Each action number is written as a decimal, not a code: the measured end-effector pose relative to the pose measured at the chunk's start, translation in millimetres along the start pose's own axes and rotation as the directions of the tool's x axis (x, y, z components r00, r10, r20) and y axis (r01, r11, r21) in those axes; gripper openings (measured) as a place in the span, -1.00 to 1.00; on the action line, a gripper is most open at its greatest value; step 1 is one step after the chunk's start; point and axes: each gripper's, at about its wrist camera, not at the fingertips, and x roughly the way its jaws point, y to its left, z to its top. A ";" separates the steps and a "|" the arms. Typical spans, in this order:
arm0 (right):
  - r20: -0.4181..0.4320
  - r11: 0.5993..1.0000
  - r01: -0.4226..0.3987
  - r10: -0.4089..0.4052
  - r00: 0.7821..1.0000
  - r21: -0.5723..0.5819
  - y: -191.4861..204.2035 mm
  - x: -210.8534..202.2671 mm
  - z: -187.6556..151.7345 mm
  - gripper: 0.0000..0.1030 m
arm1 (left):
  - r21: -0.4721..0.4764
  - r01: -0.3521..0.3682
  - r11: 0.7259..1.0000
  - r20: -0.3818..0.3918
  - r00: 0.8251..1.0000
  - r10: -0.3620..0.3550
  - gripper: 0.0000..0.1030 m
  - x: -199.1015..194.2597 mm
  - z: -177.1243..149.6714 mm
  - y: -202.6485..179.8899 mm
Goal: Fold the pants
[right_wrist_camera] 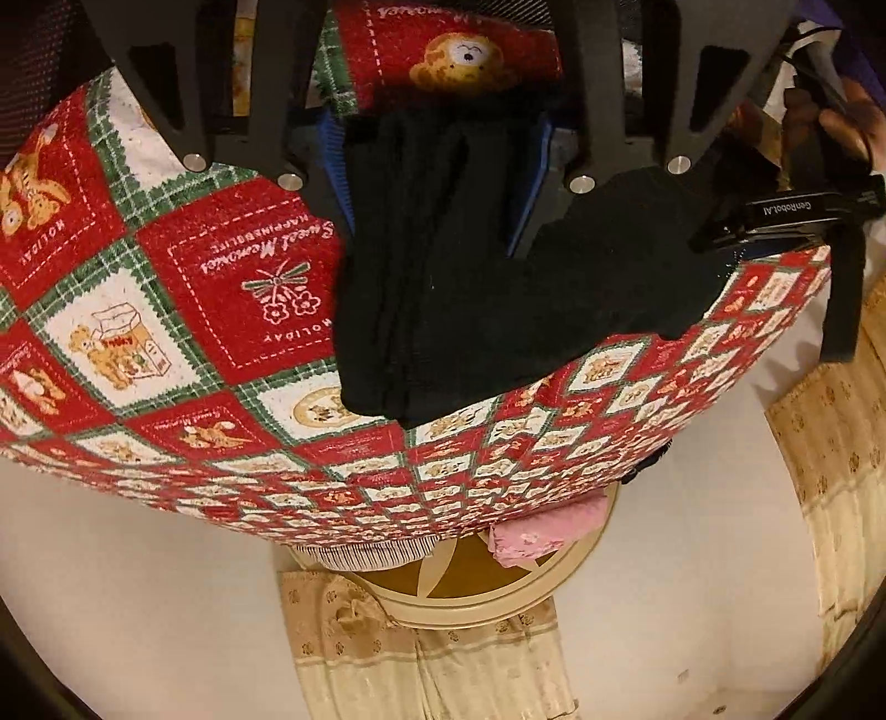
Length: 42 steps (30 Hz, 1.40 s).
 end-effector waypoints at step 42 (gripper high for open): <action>0.074 0.984 0.072 -0.061 0.995 -0.162 55.5 -28.1 25.0 -0.34 | 0.038 0.038 0.999 0.061 0.997 -0.040 -0.75 -36.3 12.2 -14.0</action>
